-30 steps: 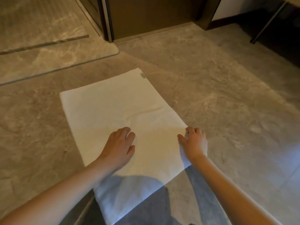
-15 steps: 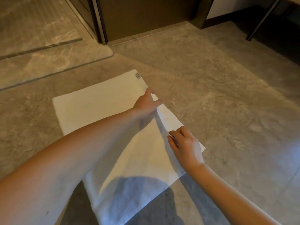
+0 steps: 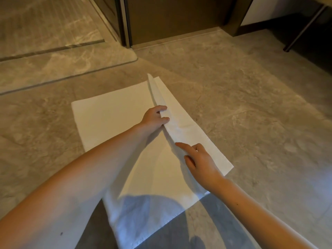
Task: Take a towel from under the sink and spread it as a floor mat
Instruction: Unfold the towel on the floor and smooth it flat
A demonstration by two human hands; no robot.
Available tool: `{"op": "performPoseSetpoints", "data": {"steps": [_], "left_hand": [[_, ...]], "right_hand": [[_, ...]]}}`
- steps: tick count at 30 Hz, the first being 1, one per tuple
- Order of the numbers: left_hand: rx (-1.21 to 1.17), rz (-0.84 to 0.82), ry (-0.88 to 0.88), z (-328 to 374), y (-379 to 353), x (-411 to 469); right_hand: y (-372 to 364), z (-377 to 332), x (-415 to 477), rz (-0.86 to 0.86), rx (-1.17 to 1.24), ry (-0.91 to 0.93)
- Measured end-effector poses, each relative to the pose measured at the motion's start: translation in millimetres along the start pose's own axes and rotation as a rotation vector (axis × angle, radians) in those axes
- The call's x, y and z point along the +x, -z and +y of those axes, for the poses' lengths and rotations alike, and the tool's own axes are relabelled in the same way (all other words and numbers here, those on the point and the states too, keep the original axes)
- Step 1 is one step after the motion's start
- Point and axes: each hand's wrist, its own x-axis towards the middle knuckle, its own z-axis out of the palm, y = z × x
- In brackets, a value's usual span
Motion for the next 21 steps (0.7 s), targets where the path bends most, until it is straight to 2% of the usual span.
{"op": "performPoseSetpoints", "data": {"steps": [8, 13, 18, 21], "left_hand": [[-0.058, 0.008, 0.037, -3.8, 13.7, -10.9], [-0.106, 0.017, 0.022, -1.6, 28.5, -22.2], [-0.199, 0.009, 0.022, -4.2, 54.1, -43.7], [-0.192, 0.011, 0.007, -6.6, 75.7, -62.0]], "right_hand": [[2.5, -7.4, 3.6, 0.003, 0.216, -0.115], [2.9, -20.6, 2.0, -0.063, 0.378, -0.152], [11.7, -40.7, 4.8, -0.189, 0.547, -0.179], [14.2, -59.4, 7.4, -0.351, 0.614, -0.146]]}}
